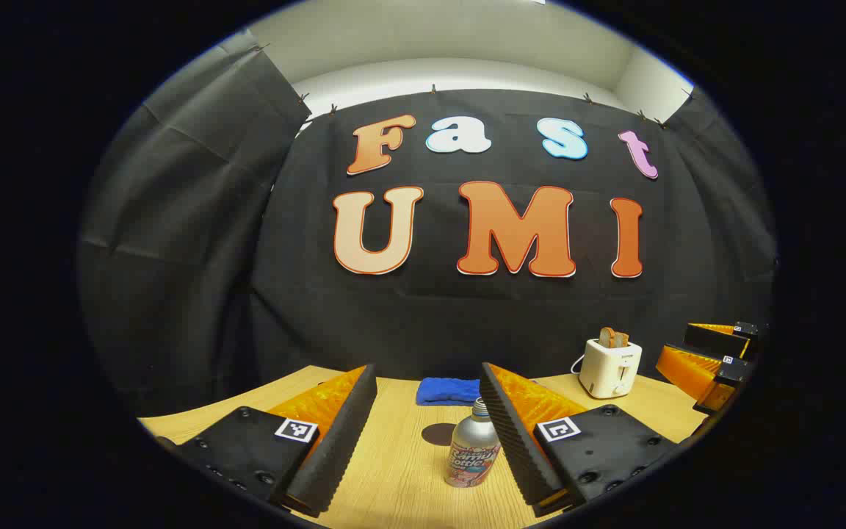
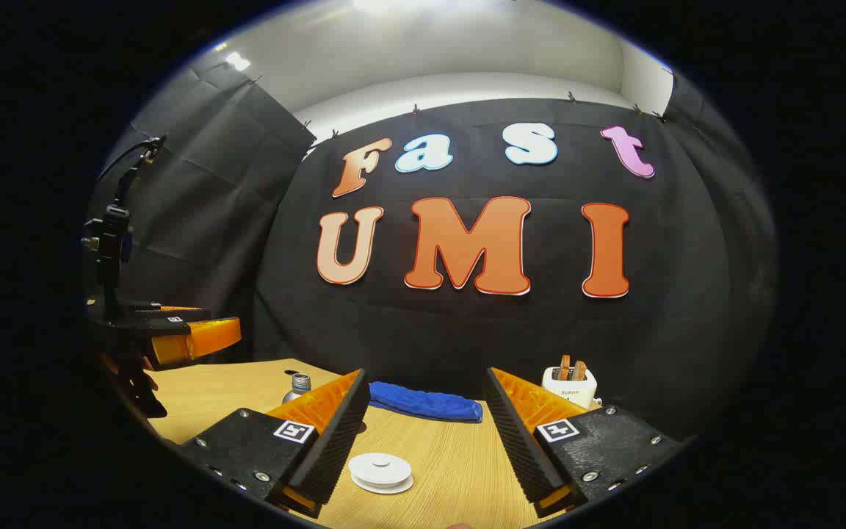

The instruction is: Open the teacup lid with one hand, grasp the water bottle and pour water into the teacup with the other hand; after pouring, place the water bottle on the coaster and then close the teacup lid.

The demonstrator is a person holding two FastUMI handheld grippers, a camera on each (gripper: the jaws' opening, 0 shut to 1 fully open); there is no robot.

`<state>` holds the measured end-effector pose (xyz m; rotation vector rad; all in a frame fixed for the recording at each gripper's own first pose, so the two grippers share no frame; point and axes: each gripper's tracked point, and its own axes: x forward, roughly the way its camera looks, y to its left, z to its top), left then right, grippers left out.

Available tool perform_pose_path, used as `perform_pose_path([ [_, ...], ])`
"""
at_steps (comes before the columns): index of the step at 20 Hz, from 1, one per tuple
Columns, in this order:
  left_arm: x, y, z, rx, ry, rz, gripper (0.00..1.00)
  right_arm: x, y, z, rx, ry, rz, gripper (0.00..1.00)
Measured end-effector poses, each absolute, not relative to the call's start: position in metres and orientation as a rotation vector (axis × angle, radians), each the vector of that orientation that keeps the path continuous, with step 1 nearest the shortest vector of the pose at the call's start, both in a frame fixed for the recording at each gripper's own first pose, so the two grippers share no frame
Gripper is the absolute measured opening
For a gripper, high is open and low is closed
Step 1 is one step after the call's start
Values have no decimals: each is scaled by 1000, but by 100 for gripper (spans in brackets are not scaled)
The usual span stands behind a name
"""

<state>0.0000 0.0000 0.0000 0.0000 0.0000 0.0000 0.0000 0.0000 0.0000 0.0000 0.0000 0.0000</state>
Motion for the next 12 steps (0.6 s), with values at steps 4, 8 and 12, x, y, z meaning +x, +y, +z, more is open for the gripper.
perform_pose_path([
  [4, 1, -2, 3, 6, -9, -5, 97, 4, -2, -1, 14, 7, -5, 94],
  [8, 1, 2, 8, 14, -22, 9, 89, 4, -3, -1, 17, 4, -9, 94],
  [12, 0, -2, 7, 16, -18, -6, 89, 8, -1, -3, 14, 11, -11, 94],
])
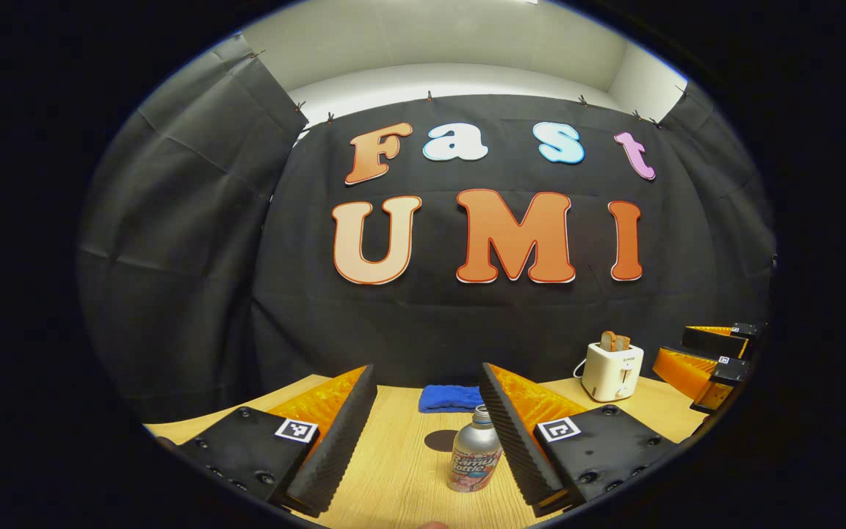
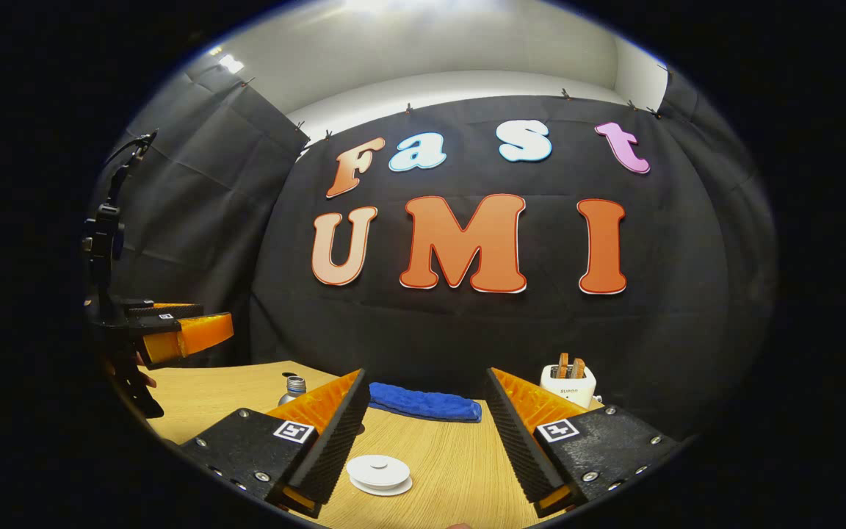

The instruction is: Open the teacup lid with one hand, grasp the water bottle and pour water into the teacup with the other hand; after pouring, place the water bottle on the coaster and then close the teacup lid.

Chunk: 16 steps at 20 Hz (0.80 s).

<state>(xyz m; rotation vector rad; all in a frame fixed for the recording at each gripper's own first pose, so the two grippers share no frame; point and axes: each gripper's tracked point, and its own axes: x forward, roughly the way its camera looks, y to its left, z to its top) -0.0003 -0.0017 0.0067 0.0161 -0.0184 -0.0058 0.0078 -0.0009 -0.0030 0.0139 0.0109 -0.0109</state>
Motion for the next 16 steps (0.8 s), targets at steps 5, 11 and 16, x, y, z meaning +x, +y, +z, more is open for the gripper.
perform_pose_path([
  [5, 0, 1, 6, 16, -18, -8, 91, 11, -1, -7, 10, 23, -13, 94],
  [11, 0, 1, 2, 21, -14, -15, 89, 17, 4, -22, -3, 59, -6, 94],
  [16, 2, 1, -6, 34, -2, -19, 92, 27, 14, -54, -5, 135, 17, 94],
])
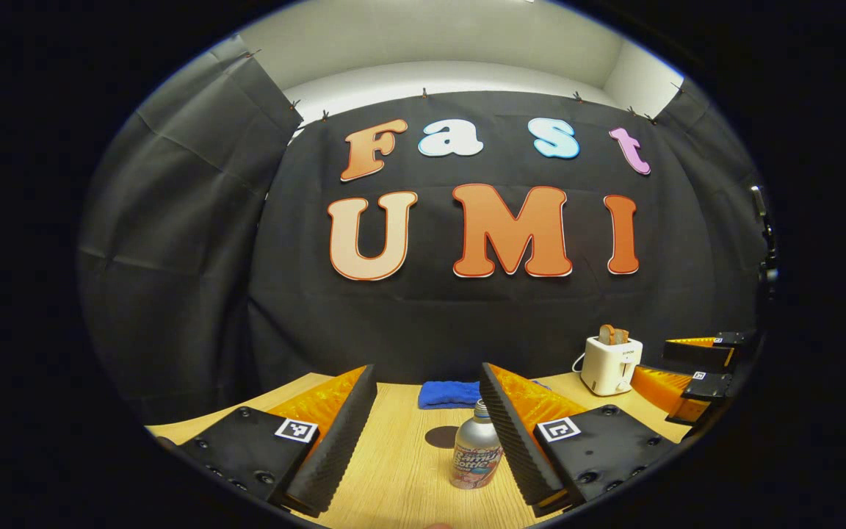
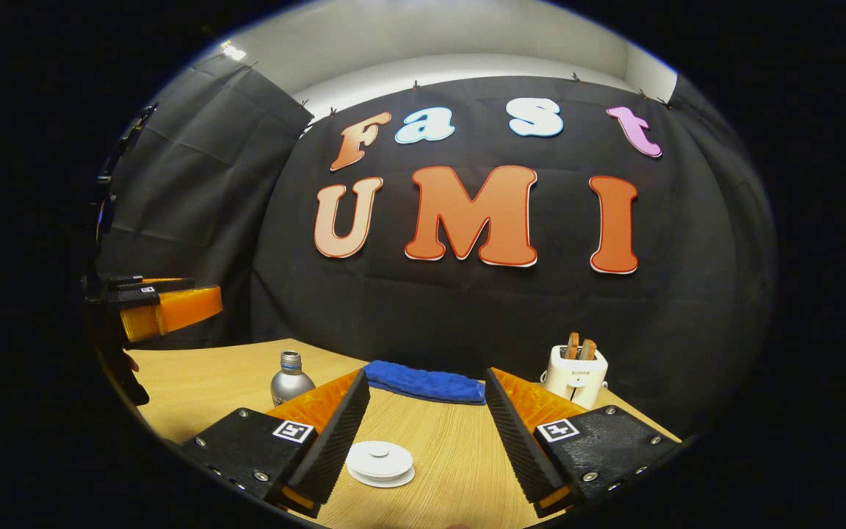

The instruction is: Open the teacup lid with one hand, grasp the water bottle and pour water into the teacup with the other hand; after pouring, place the water bottle on the coaster and then close the teacup lid.

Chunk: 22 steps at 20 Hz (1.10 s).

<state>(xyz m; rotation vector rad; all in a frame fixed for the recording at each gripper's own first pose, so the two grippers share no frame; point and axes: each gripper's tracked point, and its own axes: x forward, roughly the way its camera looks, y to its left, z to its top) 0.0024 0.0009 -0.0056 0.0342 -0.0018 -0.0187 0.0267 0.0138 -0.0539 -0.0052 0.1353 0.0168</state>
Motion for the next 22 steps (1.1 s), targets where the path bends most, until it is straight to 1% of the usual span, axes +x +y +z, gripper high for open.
perform_pose_path([
  [8, 7, 5, -23, 49, 33, -17, 95, 40, 29, -102, -12, 265, 62, 95],
  [12, 9, 7, -30, 55, 49, -16, 97, 51, 47, -117, 1, 294, 92, 95],
  [16, 11, 10, -37, 55, 60, -11, 97, 56, 53, -138, 15, 339, 110, 95],
  [17, 12, 10, -39, 56, 65, -11, 93, 57, 54, -144, 15, 355, 112, 95],
  [18, 12, 11, -40, 56, 68, -10, 93, 59, 57, -150, 17, 366, 113, 95],
  [19, 12, 12, -43, 56, 73, -10, 97, 59, 58, -155, 18, 379, 114, 95],
  [20, 13, 12, -44, 56, 77, -10, 97, 59, 59, -161, 21, 389, 122, 95],
  [21, 13, 11, -46, 56, 81, -11, 93, 58, 60, -169, 21, 407, 125, 94],
  [22, 13, 11, -48, 56, 86, -11, 93, 59, 60, -175, 22, 423, 126, 91],
])
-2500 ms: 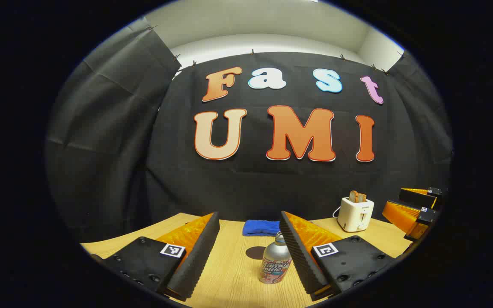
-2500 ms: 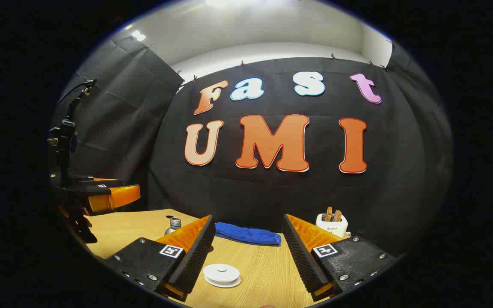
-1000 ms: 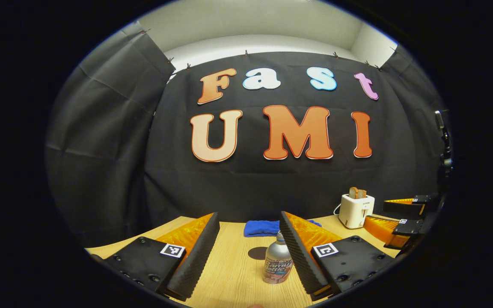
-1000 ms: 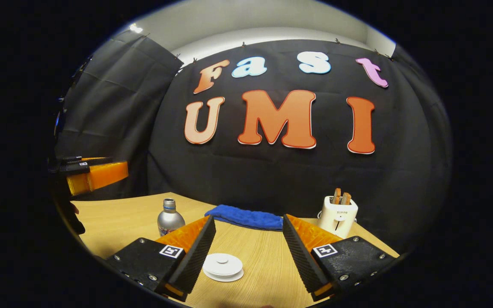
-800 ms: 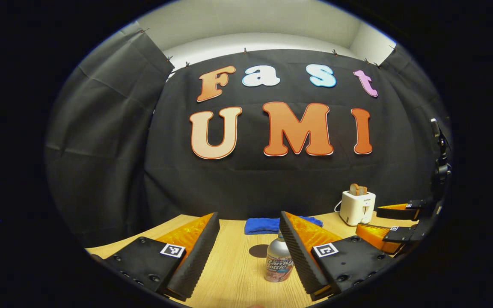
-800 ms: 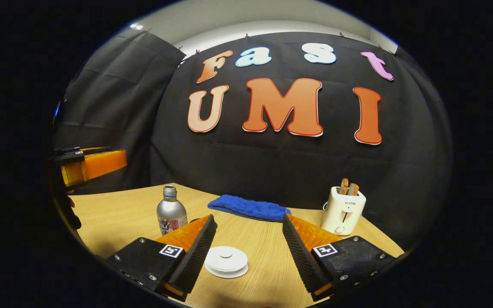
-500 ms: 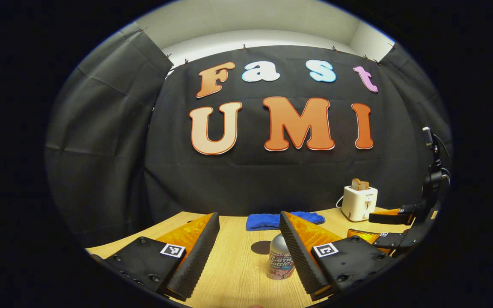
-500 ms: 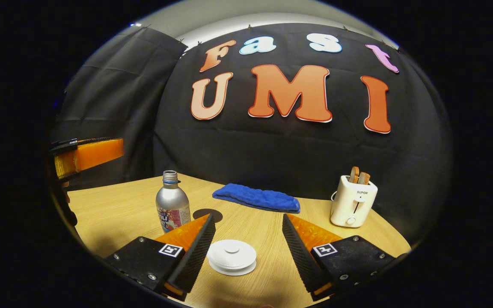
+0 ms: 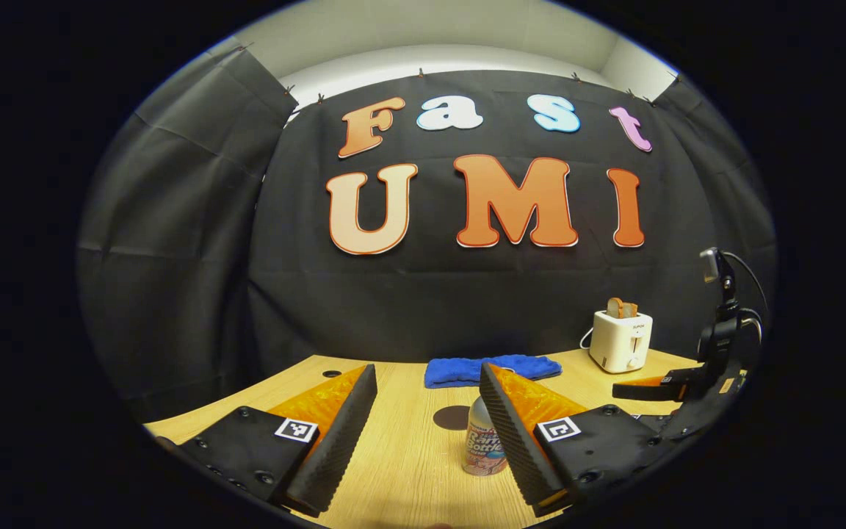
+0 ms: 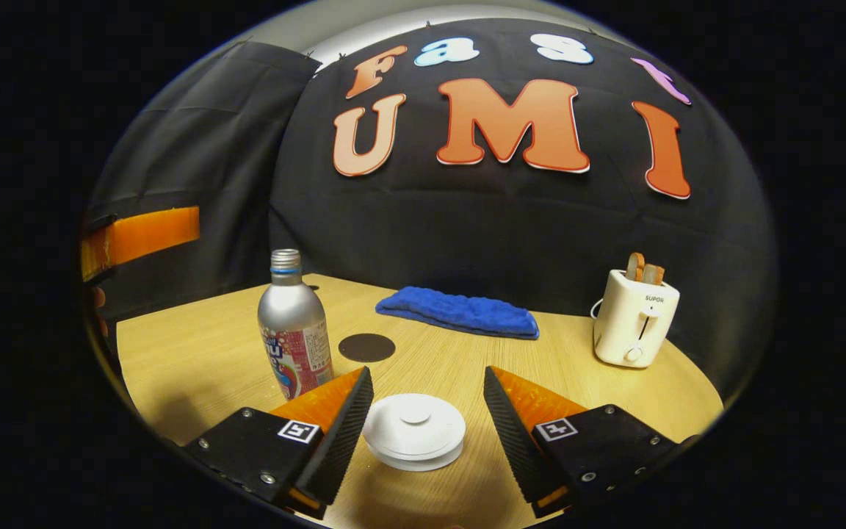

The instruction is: Open the teacup lid with one hand, grasp the water bottle and pour water into the teacup with the other hand; after pouring, place the water bottle on the coaster and then close the teacup lid.

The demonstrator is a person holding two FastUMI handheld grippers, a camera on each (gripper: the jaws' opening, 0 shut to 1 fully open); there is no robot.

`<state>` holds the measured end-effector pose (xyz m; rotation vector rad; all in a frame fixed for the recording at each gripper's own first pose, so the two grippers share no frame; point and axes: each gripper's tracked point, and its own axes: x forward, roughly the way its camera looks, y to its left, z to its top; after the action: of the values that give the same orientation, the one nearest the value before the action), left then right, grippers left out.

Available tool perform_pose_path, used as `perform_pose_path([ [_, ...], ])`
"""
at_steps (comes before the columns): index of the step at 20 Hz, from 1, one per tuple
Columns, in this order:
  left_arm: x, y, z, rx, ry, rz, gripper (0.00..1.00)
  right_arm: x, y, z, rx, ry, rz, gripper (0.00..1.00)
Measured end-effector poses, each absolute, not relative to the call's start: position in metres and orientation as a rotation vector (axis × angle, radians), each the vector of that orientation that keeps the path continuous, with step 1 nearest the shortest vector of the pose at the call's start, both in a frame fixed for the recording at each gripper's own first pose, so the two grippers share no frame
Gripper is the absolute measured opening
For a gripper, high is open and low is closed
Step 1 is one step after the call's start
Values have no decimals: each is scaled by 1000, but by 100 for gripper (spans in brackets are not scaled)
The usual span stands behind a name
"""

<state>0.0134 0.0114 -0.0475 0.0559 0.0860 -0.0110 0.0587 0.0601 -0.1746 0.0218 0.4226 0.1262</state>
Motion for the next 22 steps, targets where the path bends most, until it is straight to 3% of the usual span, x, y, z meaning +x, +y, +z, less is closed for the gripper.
perform_pose_path([
  [6, 14, 11, -55, 57, 103, -11, 93, 62, 67, -195, 50, 471, 141, 81],
  [11, 15, 11, -57, 60, 108, -11, 93, 62, 78, -202, 87, 489, 163, 53],
  [17, 14, 10, -61, 57, 116, -13, 93, 62, 77, -200, 76, 483, 169, 28],
  [21, 14, 7, -64, 56, 122, -19, 93, 61, 77, -200, 80, 485, 172, 24],
  [22, 15, 5, -67, 55, 128, -22, 89, 61, 79, -200, 95, 482, 176, 23],
])
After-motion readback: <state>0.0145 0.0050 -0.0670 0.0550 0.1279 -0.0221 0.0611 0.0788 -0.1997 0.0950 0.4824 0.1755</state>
